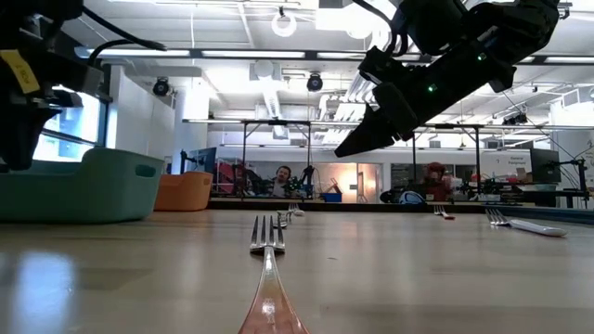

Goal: Sort silverware by color (type)
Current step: Put the orange fork into the yellow bin, then put the white fork into the green bin

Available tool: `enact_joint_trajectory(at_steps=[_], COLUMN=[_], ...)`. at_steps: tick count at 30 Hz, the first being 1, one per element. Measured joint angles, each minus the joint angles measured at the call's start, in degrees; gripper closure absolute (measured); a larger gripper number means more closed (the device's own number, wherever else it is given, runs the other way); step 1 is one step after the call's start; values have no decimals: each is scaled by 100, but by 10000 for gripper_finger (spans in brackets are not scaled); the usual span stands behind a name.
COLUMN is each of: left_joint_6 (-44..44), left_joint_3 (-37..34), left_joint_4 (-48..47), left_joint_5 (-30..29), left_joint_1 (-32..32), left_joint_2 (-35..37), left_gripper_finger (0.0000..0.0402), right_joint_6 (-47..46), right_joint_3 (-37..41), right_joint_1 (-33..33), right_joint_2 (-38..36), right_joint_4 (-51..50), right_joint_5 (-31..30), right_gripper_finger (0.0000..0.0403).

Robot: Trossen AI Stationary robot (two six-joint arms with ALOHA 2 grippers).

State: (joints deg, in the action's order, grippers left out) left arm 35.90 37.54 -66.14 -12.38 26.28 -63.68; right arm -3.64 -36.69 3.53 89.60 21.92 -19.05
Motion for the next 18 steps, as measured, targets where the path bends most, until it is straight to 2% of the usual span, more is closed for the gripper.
enact_joint_trajectory(at_steps=[4, 13, 15, 18], left_joint_6=[-4, -320, -377, -874], left_joint_3=[0, 0, -91, -552], left_joint_4=[147, 2160, 2974, 4991], left_joint_5=[-212, -367, -628, -942], left_joint_1=[0, 1, 25, 43], left_joint_2=[0, -1, 0, -8], left_gripper_finger=[373, 399, 400, 401], right_joint_6=[-44, -87, -89, -288], right_joint_3=[0, 0, 0, 0], right_joint_1=[0, 0, 0, -17], right_joint_2=[2, 0, 0, 0], right_joint_4=[-1, -1, -1, -1], right_joint_5=[-2, -4, -4, -6], right_gripper_finger=[402, 402, 402, 402])
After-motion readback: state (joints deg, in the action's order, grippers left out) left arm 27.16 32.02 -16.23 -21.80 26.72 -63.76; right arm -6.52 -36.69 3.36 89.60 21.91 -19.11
